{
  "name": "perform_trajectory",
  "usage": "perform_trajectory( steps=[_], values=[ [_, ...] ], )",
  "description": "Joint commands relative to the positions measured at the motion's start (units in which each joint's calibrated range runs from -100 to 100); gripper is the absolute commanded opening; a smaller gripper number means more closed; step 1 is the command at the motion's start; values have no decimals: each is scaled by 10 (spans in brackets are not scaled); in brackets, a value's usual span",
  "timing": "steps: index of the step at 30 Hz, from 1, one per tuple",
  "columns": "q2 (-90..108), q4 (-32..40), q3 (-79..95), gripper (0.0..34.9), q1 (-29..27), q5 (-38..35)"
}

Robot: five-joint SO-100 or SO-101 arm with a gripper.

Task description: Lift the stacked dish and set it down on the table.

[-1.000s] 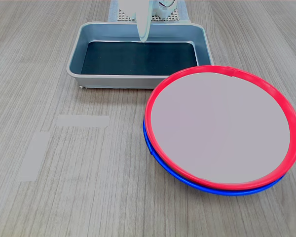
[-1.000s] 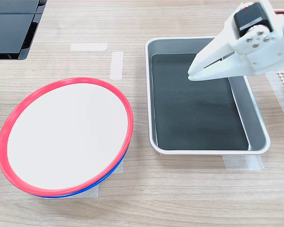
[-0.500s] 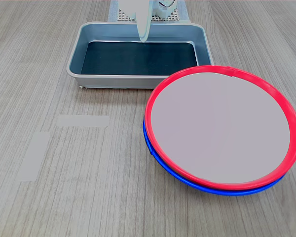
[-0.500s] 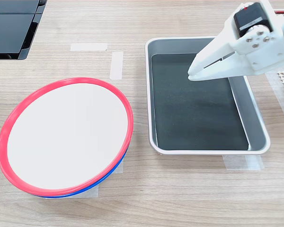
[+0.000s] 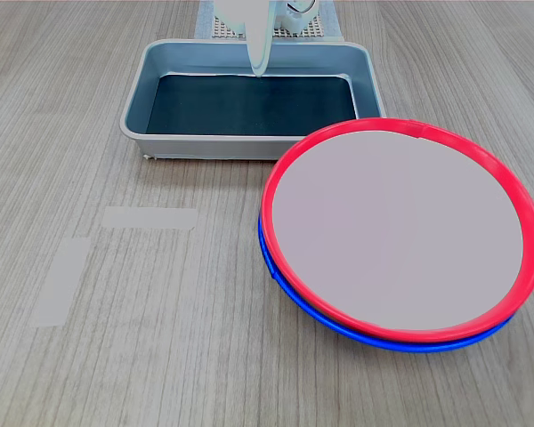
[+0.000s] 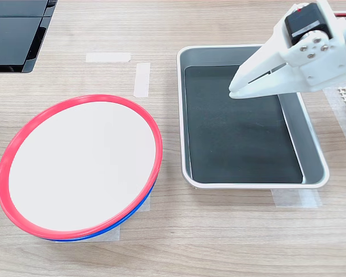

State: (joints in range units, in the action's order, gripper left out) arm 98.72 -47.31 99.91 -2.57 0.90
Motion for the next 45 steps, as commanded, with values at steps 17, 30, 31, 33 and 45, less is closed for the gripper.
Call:
perform_trajectory(
  steps=[17,30,31,33,45],
  values=[
    [-199,67,-121,5,47,-96],
    [-602,35,-495,119,123,-118],
    [-623,33,-513,121,124,-118],
    [-666,32,-547,122,126,-119],
    [-834,75,-644,129,138,-117]
  ],
)
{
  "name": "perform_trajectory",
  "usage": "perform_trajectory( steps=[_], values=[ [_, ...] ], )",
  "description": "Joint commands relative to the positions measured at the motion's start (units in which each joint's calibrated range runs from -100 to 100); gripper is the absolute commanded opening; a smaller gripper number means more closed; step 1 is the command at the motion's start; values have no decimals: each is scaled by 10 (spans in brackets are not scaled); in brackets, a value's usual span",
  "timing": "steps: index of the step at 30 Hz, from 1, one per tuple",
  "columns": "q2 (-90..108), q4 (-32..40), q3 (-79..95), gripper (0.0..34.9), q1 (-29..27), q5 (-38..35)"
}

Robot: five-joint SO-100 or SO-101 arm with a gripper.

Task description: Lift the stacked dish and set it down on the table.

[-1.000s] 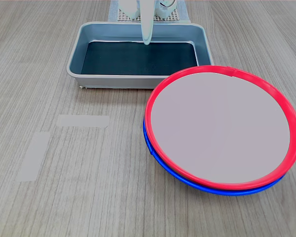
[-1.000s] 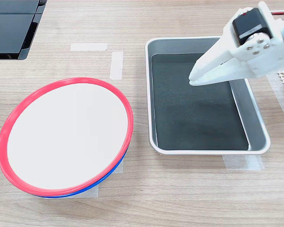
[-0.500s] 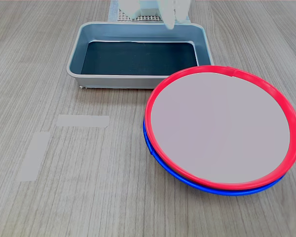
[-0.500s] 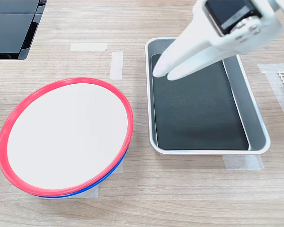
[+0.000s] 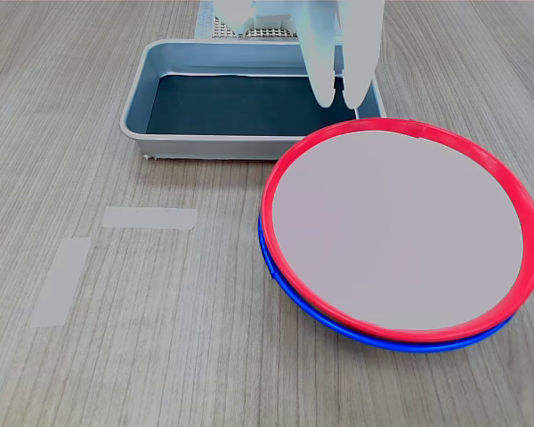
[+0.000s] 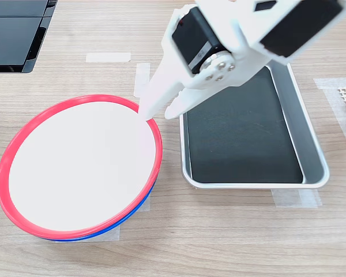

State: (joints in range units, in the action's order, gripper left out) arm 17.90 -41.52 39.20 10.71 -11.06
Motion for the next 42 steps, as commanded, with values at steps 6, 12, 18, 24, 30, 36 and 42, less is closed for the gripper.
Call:
perform_trajectory(
  steps=[6,12,18,24,30,36,42],
  values=[
    [-93,28,-81,127,18,3],
    [-143,44,-109,123,28,3],
    [-175,62,-124,127,31,1],
    [-202,80,-130,142,31,-4],
    [-203,81,-138,3,28,-3],
    [-164,74,-128,1,28,3],
    [-70,88,-87,0,25,16]
  ],
)
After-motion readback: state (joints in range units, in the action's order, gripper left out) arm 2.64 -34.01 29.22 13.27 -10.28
